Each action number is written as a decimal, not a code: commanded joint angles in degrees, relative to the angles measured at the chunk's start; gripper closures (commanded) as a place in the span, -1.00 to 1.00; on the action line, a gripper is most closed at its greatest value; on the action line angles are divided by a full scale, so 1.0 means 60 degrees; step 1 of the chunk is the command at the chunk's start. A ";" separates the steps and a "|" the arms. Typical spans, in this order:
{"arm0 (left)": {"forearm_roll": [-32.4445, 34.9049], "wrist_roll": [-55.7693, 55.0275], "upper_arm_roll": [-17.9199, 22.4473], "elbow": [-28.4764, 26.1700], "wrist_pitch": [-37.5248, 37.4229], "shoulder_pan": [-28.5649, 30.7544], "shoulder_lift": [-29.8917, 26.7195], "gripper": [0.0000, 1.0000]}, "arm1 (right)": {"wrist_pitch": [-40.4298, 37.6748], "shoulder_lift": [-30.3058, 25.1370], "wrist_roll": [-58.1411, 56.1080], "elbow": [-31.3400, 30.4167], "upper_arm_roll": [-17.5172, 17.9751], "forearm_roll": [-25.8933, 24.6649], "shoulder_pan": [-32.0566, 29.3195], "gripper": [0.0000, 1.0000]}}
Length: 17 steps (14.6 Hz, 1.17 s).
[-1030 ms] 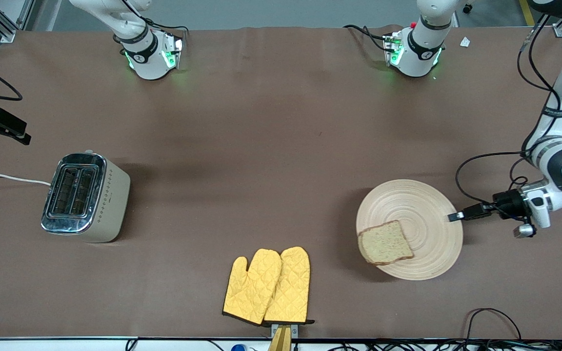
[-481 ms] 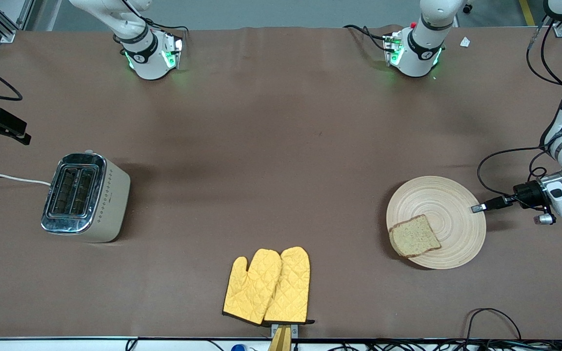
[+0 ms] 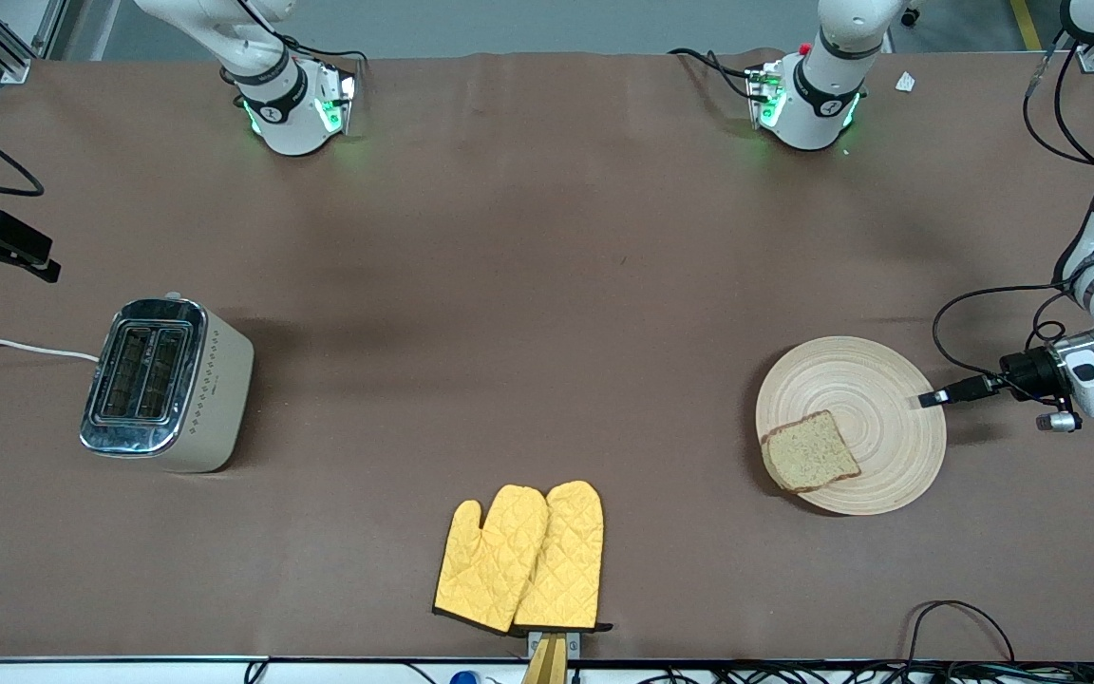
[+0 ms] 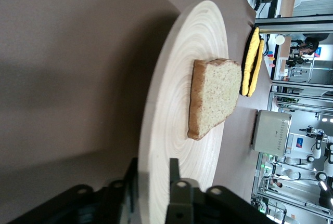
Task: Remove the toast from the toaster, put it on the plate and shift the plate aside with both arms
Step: 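Release the plate and draw the left gripper back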
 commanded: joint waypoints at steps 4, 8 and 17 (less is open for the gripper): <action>0.1286 -0.1869 -0.0188 0.1279 -0.0259 -0.0582 -0.0231 -1.00 | -0.0060 0.0015 0.0004 0.0157 0.0074 -0.0239 0.0127 -1.00; 0.2840 -0.3161 -0.0728 0.1604 -0.0274 -0.0788 -0.1211 -1.00 | -0.0119 0.0015 0.0004 0.0127 0.0074 -0.0195 0.0141 -1.00; 0.5826 -0.6673 -0.2221 0.1735 -0.1064 -0.1081 -0.3745 -1.00 | -0.0089 0.0015 0.0034 0.0113 0.0074 -0.0122 0.0126 -1.00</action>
